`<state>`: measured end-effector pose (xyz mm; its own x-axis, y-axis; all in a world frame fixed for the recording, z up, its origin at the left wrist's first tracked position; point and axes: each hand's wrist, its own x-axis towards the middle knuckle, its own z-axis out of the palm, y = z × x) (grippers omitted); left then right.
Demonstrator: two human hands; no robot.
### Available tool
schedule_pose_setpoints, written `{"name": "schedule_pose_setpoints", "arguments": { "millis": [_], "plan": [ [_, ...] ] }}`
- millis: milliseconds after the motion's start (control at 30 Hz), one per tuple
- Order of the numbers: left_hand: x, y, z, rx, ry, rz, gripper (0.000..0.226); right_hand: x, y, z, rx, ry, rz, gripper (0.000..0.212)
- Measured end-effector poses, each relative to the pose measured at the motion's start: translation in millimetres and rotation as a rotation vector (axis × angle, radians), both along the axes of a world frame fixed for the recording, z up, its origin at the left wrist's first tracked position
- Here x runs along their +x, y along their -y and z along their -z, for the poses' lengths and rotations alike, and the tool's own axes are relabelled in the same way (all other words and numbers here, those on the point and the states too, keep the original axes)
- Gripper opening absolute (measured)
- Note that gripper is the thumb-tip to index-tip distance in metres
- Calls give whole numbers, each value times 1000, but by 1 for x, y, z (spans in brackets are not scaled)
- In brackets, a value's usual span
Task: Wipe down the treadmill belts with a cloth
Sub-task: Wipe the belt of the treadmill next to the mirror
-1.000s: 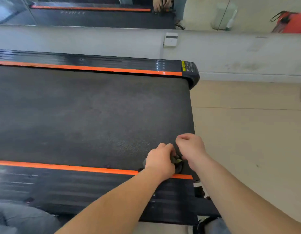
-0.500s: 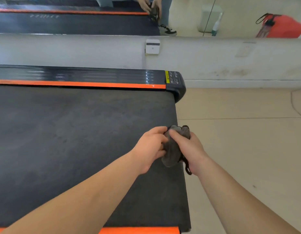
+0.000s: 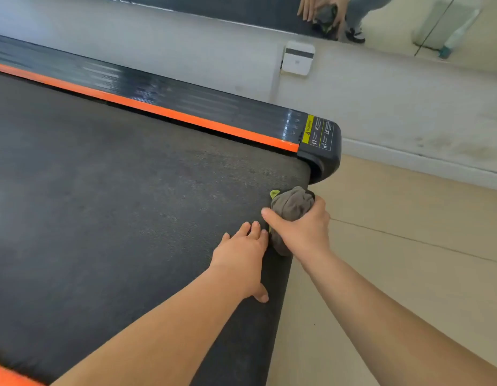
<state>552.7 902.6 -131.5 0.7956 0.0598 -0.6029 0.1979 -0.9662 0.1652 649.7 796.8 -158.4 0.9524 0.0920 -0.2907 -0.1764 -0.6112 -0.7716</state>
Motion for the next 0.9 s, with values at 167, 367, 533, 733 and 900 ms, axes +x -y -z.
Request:
{"name": "schedule_pose_setpoints", "arguments": {
  "millis": [167,367,533,733,900],
  "plan": [
    [3,12,-13,23,-72,-90,137,2,19,19,-38,59,-106,90],
    [11,21,-10,38,-142,-157,135,77,15,22,42,55,-16,78],
    [6,13,1,5,-151,-160,135,125,-15,24,117,-72,203,76],
    [5,10,2,-10,-143,-145,133,126,-18,26,52,-80,196,69],
    [4,9,1,6,-138,-133,131,78,-8,19,81,-43,153,63]
  ]
}}
